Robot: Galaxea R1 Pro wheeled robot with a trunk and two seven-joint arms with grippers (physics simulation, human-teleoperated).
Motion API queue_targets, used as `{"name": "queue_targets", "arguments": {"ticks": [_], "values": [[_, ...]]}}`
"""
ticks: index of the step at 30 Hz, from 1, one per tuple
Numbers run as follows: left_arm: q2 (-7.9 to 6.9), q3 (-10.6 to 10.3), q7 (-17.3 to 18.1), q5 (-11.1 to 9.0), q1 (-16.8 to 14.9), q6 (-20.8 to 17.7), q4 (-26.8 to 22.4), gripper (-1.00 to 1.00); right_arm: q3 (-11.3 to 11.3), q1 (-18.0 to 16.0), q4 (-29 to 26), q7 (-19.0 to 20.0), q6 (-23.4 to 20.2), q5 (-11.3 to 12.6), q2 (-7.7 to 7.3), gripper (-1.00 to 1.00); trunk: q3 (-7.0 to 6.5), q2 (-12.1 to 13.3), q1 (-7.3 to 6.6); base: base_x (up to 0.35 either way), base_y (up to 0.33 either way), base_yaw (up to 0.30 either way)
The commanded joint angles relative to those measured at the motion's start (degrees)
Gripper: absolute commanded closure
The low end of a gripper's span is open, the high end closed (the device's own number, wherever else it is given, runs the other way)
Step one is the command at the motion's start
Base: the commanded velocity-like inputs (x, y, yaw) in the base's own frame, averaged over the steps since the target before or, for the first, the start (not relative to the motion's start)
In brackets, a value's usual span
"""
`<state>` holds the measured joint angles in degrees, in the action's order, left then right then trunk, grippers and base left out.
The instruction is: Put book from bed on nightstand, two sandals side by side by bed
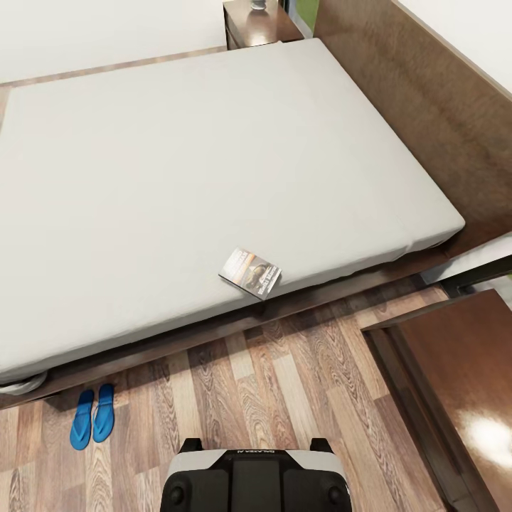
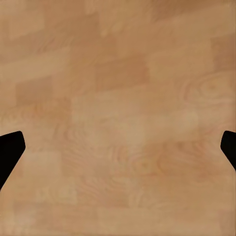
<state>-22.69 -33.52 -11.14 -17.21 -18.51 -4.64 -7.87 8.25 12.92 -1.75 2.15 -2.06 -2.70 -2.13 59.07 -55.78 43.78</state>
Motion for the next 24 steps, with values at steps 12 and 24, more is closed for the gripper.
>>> {"name": "queue_targets", "arguments": {"ticks": [12,24], "values": [[-0.07,-0.48,-0.30,-0.50,1.13,1.21,-0.21,-1.00,0.56,0.07,-0.56,0.12,-0.17,-0.19,-0.56,-1.00,0.02,-0.03,0.01,0.000,0.000,0.000],[-0.15,-0.44,-0.29,-0.48,1.27,1.61,-0.21,-1.00,1.29,0.08,-1.88,0.48,0.79,0.59,-3.93,-1.00,0.02,-0.03,0.01,0.000,0.000,0.000]]}}
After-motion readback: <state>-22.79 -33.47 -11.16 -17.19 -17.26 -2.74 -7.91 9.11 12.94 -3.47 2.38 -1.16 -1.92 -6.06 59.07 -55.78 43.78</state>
